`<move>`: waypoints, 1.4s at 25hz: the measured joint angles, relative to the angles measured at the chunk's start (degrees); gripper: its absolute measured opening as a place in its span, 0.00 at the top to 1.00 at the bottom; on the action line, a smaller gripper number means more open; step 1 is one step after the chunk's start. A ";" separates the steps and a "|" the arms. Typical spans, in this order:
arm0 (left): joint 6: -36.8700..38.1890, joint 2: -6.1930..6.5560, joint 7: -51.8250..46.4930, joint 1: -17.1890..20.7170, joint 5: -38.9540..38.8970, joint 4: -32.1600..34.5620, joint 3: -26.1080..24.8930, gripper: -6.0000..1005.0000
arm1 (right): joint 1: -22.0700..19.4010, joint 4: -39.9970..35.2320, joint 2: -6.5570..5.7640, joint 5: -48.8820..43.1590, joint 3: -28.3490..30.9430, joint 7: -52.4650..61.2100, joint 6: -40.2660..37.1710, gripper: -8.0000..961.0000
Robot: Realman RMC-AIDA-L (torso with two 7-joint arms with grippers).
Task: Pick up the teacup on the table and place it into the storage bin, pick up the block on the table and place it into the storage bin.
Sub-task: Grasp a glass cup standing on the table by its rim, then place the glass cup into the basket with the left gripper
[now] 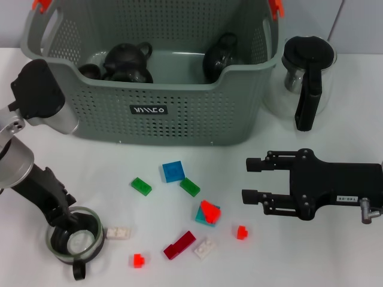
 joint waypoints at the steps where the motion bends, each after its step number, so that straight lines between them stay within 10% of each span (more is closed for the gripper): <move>1: -0.01 0.04 -0.37 -0.10 0.16 0.09 0.07 0.51 | 0.00 0.00 0.00 0.00 0.00 0.00 0.00 0.33; 22: 8.96 0.92 2.87 -1.77 -3.52 -5.73 -7.12 0.95 | 0.01 0.09 0.00 0.00 0.00 0.05 -0.37 0.33; 35: 12.63 7.53 3.41 -7.08 -37.33 -9.58 -26.64 0.94 | 0.14 0.07 0.00 0.02 0.00 0.38 -0.17 0.33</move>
